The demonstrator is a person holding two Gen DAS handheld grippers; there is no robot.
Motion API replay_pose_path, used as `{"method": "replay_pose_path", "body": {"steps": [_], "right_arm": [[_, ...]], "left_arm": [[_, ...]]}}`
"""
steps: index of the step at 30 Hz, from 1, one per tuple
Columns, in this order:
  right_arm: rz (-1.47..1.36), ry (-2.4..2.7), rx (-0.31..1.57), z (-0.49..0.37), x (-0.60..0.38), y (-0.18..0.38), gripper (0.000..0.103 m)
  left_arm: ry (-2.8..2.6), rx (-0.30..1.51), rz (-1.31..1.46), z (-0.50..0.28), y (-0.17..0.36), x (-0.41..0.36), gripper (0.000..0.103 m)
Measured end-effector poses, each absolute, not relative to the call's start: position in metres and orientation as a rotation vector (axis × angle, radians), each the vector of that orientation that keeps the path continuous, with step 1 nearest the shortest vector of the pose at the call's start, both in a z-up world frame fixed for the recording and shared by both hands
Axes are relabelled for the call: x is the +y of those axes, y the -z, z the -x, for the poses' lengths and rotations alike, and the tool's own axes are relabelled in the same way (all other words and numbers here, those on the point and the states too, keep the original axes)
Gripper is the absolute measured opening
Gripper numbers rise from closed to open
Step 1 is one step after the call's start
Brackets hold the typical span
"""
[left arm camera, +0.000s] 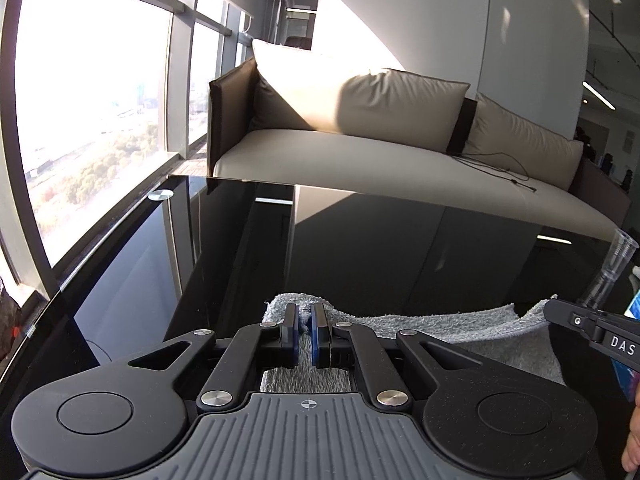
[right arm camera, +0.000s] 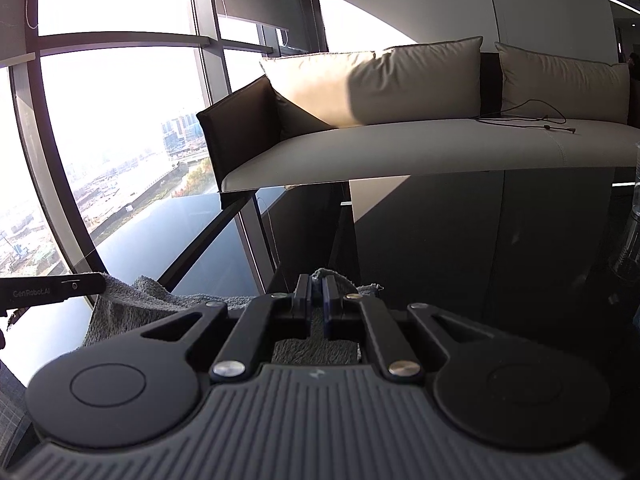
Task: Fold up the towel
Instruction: 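Lift the towel with both grippers and fold it over toward the other half, then open both grippers to release the folded towel edge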
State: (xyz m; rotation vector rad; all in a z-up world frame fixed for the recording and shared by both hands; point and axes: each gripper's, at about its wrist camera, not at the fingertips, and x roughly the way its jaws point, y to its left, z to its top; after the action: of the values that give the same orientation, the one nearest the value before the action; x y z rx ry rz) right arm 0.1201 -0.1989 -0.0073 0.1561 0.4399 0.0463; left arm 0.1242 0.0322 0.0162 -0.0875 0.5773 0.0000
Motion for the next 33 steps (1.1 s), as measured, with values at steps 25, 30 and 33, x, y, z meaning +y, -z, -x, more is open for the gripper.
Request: {"method": "replay_pose_path", "body": {"steps": [25,30,33], "right_arm": [[-0.146,0.030,0.396,-0.138,-0.227,0.017,0.039],[-0.076,0.000,0.423,-0.140,-0.214,0.022,0.039],[-0.050,-0.016,0.440,-0.141,-0.207,0.024,0.039]], "left_arm": [[-0.098,0.581,0.070,-0.142,-0.017,0.051,0.020],[-0.097,0.576,0.078,-0.135,-0.024,0.053,0.024],[-0.075,0.599,0.083,-0.136,-0.021,0.051,0.024]]}}
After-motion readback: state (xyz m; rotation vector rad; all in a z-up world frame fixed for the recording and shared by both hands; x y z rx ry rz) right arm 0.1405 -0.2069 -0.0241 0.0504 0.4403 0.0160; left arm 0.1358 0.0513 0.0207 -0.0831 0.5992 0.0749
